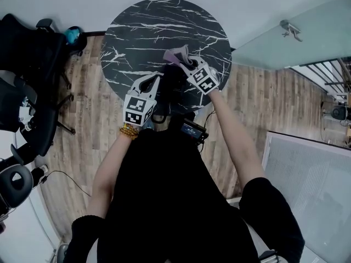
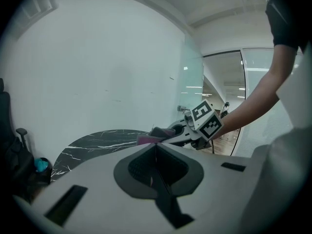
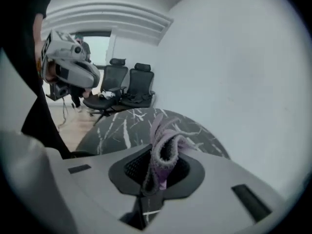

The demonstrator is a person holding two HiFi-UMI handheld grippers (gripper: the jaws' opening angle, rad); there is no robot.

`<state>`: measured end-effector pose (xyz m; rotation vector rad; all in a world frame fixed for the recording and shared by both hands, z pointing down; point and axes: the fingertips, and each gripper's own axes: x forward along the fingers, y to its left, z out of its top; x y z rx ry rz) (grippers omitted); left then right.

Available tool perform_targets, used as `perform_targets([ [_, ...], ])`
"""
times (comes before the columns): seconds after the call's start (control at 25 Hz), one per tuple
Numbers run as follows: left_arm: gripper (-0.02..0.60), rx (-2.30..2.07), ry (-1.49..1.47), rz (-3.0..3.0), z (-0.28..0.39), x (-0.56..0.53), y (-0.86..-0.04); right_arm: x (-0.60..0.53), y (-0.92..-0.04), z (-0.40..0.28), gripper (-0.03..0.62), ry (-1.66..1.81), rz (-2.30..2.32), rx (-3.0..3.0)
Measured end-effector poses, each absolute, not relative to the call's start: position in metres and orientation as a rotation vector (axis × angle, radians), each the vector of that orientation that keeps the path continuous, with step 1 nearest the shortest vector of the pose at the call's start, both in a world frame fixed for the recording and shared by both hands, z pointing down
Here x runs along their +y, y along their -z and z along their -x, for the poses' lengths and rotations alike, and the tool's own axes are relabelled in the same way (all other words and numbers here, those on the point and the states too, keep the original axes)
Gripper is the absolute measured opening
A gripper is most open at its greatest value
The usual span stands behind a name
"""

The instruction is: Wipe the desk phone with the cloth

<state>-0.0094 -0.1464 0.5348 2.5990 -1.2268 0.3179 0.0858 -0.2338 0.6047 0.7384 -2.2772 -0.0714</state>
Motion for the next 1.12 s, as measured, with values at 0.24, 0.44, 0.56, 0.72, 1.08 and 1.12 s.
perform_targets([
  [0.24, 0.014, -1.227, -0.321, -2.592, 0.012, -0.144, -0.538, -0.219, -0.642, -0.091, 0.054, 0.253, -0.676, -2.092],
  [0.44, 0.014, -1.227, -0.333, -2.588, 0.014, -0.141, -0.541, -0.194, -0.691, -0.090, 0.055, 0.047, -0.592, -2.046],
  [0.56, 0.014, -1.229, -0.330, -2.585, 0.015, -0.141, -0.540, -0.186, -0.703, -0.089, 0.055, 0.011, -0.582, -2.028],
  [0.72, 0.014, -1.228, -0.331, -2.584, 0.015, -0.141, -0.541, -0.185, -0.703, -0.089, 0.055, -0.027, -0.587, -2.032],
  [1.08, 0.014, -1.211, -0.331, -2.594, 0.012, -0.140, -0.541, -0.179, -0.709, -0.088, 0.054, -0.101, -0.578, -2.038],
  [1.12, 0.014, -1.211, -0.329, -2.593, 0.012, -0.140, -0.540, -0.178, -0.710, -0.088, 0.054, -0.110, -0.580, -2.043],
])
